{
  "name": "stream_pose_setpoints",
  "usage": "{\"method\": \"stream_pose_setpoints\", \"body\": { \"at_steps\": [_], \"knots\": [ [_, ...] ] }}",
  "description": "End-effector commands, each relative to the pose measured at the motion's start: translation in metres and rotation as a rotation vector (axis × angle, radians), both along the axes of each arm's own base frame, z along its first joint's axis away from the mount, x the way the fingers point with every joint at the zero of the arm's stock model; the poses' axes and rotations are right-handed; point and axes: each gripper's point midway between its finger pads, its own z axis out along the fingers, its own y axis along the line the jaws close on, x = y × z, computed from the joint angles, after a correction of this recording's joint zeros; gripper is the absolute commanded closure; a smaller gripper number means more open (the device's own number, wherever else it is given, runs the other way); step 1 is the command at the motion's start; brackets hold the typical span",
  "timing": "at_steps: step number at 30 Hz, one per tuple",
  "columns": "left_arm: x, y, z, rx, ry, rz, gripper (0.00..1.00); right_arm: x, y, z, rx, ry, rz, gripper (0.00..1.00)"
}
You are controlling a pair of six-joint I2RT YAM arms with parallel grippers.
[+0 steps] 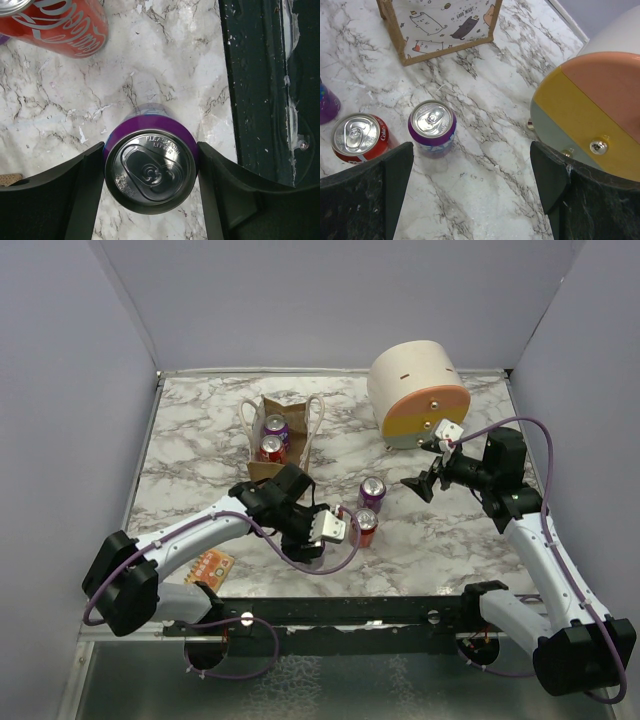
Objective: Place the beverage into the canvas bag
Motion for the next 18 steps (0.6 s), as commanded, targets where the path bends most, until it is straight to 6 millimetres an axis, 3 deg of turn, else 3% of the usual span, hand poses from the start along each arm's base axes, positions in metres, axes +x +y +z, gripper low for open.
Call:
{"method": "stream_pose_setpoints", "body": {
  "at_steps": [1, 5, 9, 14, 18],
  "knots": [
    [0.002, -0.008, 0.019, -0.033, -0.005, -0.016, 0.53, 0.001, -0.002, -0.002, -0.004, -0.008, -0.006, 0.0],
    [0.004, -0.012, 0.05, -0.085, 0.011, -0.015, 0.77, 0.001, -0.002, -0.003, -0.003, -0.006, -0.004, 0.0],
    [0.017, -0.015, 0.1, -0.184, -0.001, 0.024, 0.99, 0.003, -0.002, -0.001, -0.003, -0.004, -0.008, 0.0],
    [0.044, -0.007, 0.162, -0.285, -0.083, 0.151, 1.0, 0.007, -0.007, 0.01, -0.005, -0.029, -0.044, 0.0],
    [0.088, 0.011, 0.211, -0.348, -0.186, 0.379, 1.0, 0.007, -0.002, 0.019, 0.006, -0.026, -0.016, 0.0]
  ]
}}
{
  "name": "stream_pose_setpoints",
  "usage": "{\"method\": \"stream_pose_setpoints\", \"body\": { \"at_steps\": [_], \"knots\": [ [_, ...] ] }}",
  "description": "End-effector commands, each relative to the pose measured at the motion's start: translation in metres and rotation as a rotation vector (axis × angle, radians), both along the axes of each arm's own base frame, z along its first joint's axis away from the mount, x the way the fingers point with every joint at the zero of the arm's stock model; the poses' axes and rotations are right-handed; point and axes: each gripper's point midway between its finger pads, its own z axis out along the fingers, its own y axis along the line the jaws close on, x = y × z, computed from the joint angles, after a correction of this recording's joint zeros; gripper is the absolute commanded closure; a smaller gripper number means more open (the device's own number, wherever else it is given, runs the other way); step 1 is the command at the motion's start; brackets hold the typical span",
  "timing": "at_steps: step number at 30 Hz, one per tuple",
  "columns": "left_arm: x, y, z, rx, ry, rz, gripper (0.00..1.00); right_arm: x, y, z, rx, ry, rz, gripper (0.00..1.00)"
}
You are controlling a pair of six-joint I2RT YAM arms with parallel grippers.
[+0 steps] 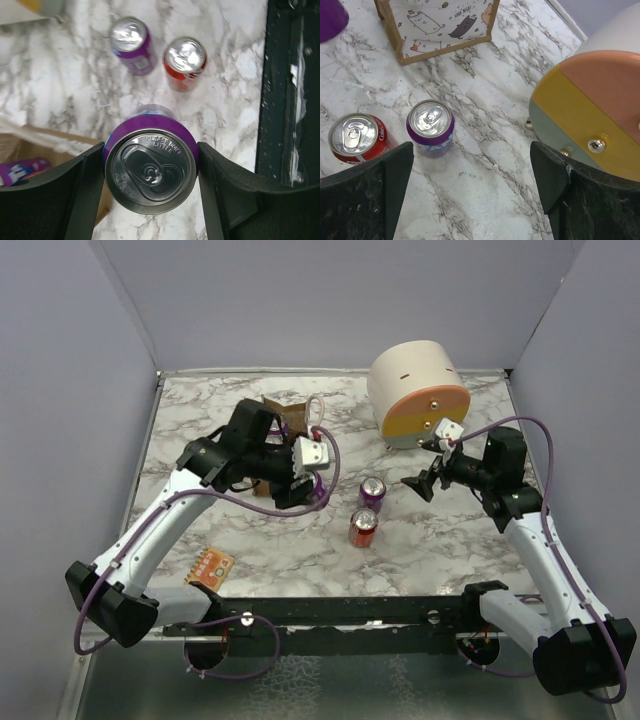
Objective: Place the beverage into the canvas bag
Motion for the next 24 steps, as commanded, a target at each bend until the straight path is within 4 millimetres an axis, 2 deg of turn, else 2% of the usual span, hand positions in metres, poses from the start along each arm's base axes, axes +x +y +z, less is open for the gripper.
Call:
{"method": "stream_pose_setpoints", "body": {
  "at_steps": [1, 5, 8, 10, 15, 24],
  "knots": [
    [0.036, 0.017, 0.078, -0.15, -0.112, 0.232, 1.0, 0.007, 0.001, 0.022, 0.008, -0.024, 0.003, 0.0],
    [0.076, 0.042, 0.101, -0.171, -0.182, 0.464, 1.0, 0.018, 0.002, 0.033, 0.001, -0.023, 0.007, 0.0],
    [0.109, 0.068, 0.105, -0.125, -0.246, 0.662, 1.0, 0.021, 0.004, 0.034, 0.008, -0.018, 0.011, 0.0],
    [0.122, 0.077, 0.105, -0.109, -0.264, 0.726, 1.0, 0.022, 0.004, 0.034, 0.024, -0.022, 0.006, 0.0],
    [0.139, 0.068, 0.096, -0.09, -0.235, 0.715, 1.0, 0.018, 0.007, 0.024, 0.044, 0.014, 0.013, 0.0],
    [0.191, 0.056, 0.079, -0.101, -0.19, 0.831, 1.0, 0.019, 0.005, -0.005, 0.035, 0.083, -0.003, 0.0]
  ]
}}
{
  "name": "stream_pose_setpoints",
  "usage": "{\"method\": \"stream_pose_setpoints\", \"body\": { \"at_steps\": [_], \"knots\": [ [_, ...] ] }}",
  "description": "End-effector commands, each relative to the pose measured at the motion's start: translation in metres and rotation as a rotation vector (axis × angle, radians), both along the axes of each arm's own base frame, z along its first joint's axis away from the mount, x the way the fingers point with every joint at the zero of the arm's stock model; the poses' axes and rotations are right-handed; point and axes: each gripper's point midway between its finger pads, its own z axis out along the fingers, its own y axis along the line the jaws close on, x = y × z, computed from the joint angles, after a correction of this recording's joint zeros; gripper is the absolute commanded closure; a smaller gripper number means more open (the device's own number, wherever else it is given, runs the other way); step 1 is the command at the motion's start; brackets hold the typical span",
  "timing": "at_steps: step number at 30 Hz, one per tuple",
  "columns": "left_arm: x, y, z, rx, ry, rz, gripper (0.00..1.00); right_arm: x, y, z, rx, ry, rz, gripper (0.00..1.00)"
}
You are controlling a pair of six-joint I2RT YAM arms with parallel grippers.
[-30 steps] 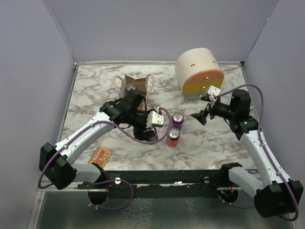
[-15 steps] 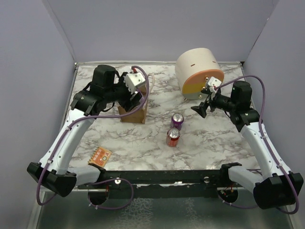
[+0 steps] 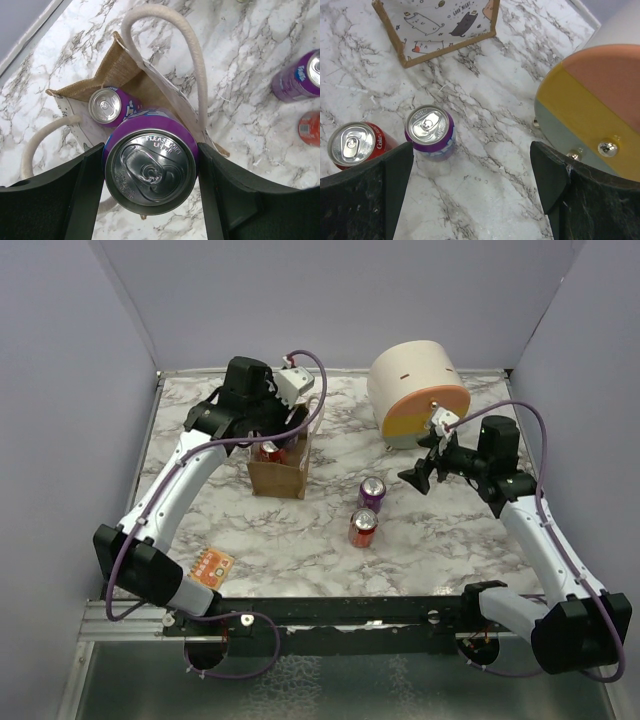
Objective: Place the beverage into the canvas bag
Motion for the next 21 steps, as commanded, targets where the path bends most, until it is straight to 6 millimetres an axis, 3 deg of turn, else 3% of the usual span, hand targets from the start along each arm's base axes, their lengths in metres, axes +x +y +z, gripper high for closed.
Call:
{"method": "stream_pose_setpoints", "body": {
  "at_steps": [1, 11, 21],
  "knots": [
    [0.042, -0.008, 0.038, -0.097, -0.13, 0.11, 1.0, 0.003, 0.0, -0.007, 0.009, 0.012, 0.0, 0.0],
    [0.071, -0.032, 0.011, -0.192, -0.044, 0.129, 1.0, 0.008, -0.002, -0.017, -0.005, 0.039, -0.01, 0.0],
    [0.094, -0.026, -0.024, -0.188, -0.011, 0.184, 1.0, 0.012, -0.003, -0.023, -0.017, 0.063, -0.018, 0.0]
  ]
}}
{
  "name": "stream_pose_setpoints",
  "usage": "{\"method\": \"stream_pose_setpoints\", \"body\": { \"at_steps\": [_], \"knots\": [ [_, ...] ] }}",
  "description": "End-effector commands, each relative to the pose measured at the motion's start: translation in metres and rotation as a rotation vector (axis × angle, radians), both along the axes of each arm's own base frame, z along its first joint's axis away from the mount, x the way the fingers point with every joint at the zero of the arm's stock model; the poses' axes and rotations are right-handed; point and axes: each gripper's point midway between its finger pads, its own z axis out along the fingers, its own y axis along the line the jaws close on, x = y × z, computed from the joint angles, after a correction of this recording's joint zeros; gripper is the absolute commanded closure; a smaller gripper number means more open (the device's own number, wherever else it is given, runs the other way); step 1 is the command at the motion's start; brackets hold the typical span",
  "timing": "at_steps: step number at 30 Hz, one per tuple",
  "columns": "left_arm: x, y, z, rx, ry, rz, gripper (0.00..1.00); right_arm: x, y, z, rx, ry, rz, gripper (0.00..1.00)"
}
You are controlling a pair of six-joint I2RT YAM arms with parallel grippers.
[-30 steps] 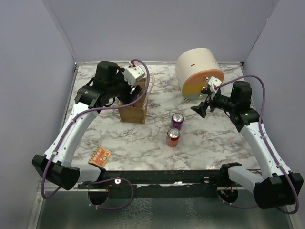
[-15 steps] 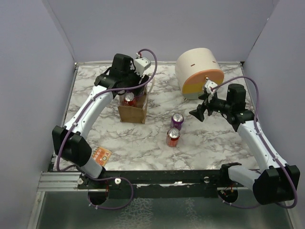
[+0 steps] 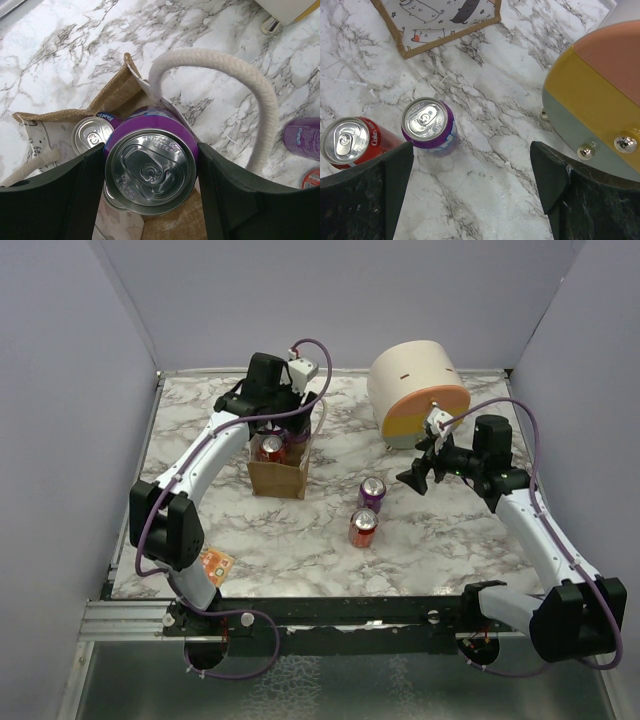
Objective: Place the beverage into the canvas bag
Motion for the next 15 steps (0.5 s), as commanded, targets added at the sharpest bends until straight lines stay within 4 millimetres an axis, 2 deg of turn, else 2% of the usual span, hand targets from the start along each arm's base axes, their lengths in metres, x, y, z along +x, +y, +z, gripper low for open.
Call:
{"method": "stream_pose_setpoints", "body": {
  "at_steps": [1, 2, 3, 5, 15],
  "knots": [
    [0.026, -0.001, 0.028, -0.084, -0.123, 0.032, 1.0, 0.008, -0.004, 0.0, -0.01, -0.009, -0.017, 0.0],
    [0.027, 0.0, 0.028, -0.089, -0.123, 0.03, 1.0, 0.008, -0.004, -0.001, -0.013, -0.008, -0.019, 0.0],
    [0.03, 0.001, 0.017, -0.084, -0.099, 0.031, 1.0, 0.008, -0.004, -0.001, -0.016, -0.008, -0.02, 0.0],
    [0.032, 0.002, 0.008, -0.083, -0.081, 0.03, 1.0, 0.01, -0.006, -0.001, -0.022, -0.01, -0.027, 0.0],
    [0.027, -0.005, -0.004, -0.081, -0.074, -0.065, 1.0, 0.009, -0.006, -0.002, -0.025, -0.011, -0.025, 0.0]
  ]
}}
